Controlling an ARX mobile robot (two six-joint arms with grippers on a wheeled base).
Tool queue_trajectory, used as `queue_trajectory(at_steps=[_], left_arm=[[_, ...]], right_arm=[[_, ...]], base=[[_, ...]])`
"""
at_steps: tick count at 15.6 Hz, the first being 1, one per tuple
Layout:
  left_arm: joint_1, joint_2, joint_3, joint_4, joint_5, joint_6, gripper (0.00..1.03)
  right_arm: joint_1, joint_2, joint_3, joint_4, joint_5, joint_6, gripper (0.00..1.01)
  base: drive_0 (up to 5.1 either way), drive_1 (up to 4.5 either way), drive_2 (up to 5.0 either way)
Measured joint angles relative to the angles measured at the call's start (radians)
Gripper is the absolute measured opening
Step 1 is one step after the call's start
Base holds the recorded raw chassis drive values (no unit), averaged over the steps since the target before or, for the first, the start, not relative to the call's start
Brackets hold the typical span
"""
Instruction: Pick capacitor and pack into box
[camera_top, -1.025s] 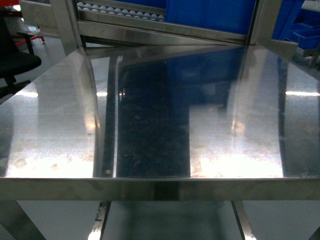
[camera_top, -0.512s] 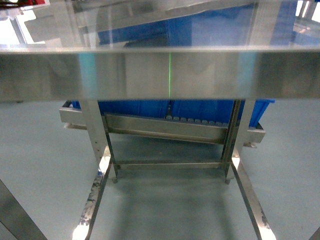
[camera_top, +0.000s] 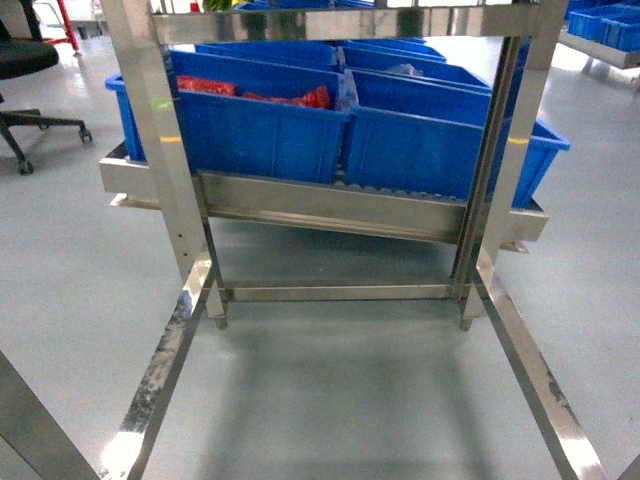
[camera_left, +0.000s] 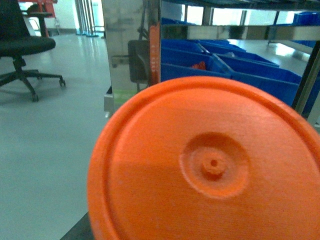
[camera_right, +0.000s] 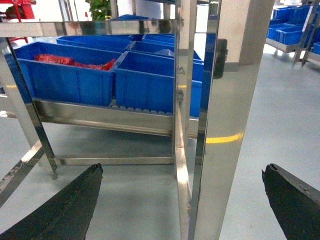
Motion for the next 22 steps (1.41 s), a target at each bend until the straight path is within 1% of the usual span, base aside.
queue_trajectory(at_steps=[13,22], left_arm=[[0.0,0.0,0.0,-0.001,-0.001,0.0,0.44],[0.001,0.0,0.0,-0.002,-0.001,0.003,0.44]], right_arm=[[0.0,0.0,0.0,0.0,0.0,0.0,0.98],[0.0,0.0,0.0,-0.002,0.001,0.0,0.98]], base=[[0.0,0.0,0.0],[-4.9,2.48,2.5]])
